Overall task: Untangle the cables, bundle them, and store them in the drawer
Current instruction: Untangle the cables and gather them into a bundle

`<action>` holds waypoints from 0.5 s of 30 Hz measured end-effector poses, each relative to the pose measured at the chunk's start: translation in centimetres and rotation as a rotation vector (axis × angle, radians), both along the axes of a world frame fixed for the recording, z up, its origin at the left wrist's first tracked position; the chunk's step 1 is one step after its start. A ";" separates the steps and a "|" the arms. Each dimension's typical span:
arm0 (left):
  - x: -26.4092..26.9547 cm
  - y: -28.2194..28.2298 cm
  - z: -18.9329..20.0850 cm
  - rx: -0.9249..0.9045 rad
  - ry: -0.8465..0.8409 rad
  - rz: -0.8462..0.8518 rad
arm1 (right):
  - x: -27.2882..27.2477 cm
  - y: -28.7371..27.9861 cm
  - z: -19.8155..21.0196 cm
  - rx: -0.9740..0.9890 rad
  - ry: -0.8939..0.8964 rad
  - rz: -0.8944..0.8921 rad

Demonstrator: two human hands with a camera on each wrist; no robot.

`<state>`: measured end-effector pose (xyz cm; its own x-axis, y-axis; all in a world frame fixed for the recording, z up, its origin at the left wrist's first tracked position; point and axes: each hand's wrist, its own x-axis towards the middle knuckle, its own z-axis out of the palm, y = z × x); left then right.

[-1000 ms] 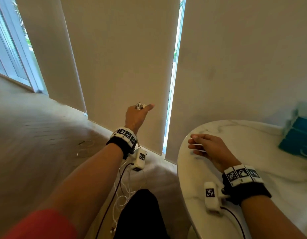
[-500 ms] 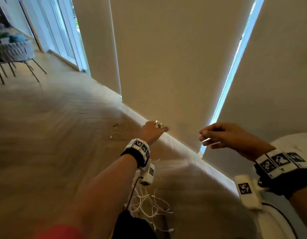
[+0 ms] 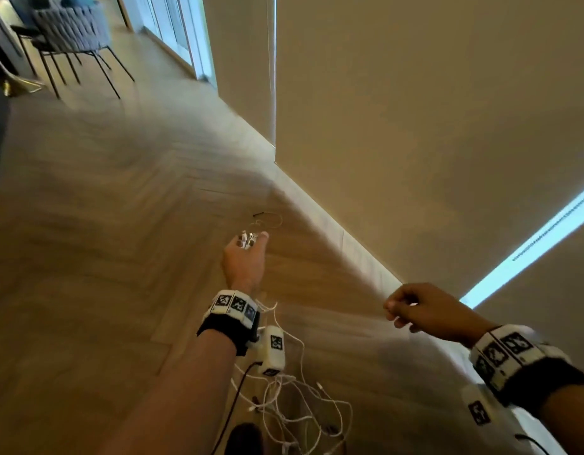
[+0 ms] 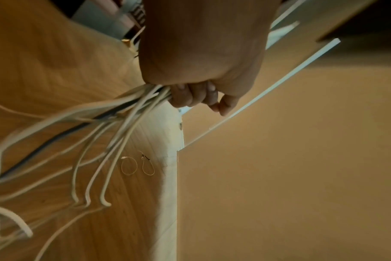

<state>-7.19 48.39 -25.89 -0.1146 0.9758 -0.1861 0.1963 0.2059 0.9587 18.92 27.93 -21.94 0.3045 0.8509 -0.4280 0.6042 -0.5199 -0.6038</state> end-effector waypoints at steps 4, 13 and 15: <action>-2.5 3.9 -0.2 0.014 -0.085 0.051 | -3.3 8.7 -3.9 -0.029 0.033 0.077; -6.4 9.8 -0.9 -0.039 -0.222 0.157 | -7.9 26.6 -12.5 -0.075 -0.053 0.214; -6.8 9.8 -3.8 -0.089 -0.266 0.109 | -8.4 30.2 -14.9 -0.087 -0.078 0.221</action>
